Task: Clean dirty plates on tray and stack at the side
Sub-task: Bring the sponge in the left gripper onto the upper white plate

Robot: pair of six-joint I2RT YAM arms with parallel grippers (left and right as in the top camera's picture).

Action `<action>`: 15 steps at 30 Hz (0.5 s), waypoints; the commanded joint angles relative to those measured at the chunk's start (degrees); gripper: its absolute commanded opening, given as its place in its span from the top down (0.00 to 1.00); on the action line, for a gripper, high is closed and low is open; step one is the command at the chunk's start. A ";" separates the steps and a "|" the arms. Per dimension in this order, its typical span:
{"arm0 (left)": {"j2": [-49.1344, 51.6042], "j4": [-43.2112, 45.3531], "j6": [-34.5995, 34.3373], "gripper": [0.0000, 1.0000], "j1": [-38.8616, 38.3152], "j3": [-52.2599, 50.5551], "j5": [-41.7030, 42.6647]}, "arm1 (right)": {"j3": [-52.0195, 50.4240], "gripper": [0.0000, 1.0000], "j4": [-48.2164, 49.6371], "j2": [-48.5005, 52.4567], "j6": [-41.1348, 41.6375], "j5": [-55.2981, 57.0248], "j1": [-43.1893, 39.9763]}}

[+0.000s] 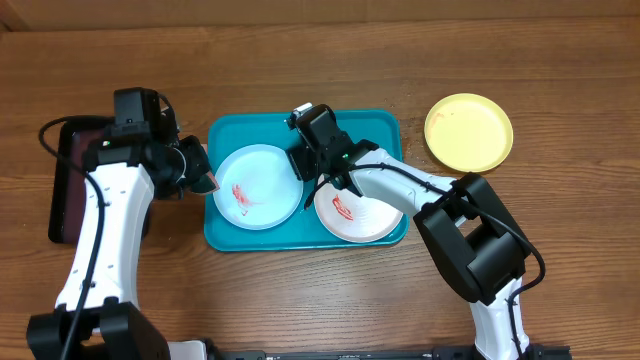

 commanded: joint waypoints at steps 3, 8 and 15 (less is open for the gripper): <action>0.92 0.46 2.16 0.96 -1.55 -0.52 0.70 | 1.22 0.50 1.62 0.31 -1.79 -3.67 -0.72; 0.92 0.42 2.16 0.96 -1.66 -0.52 0.70 | 1.11 0.53 1.36 1.88 -1.79 -5.27 -0.33; 0.92 0.42 2.16 0.96 -1.66 -0.52 0.70 | 0.98 0.62 -0.72 2.19 -1.75 -5.29 -0.35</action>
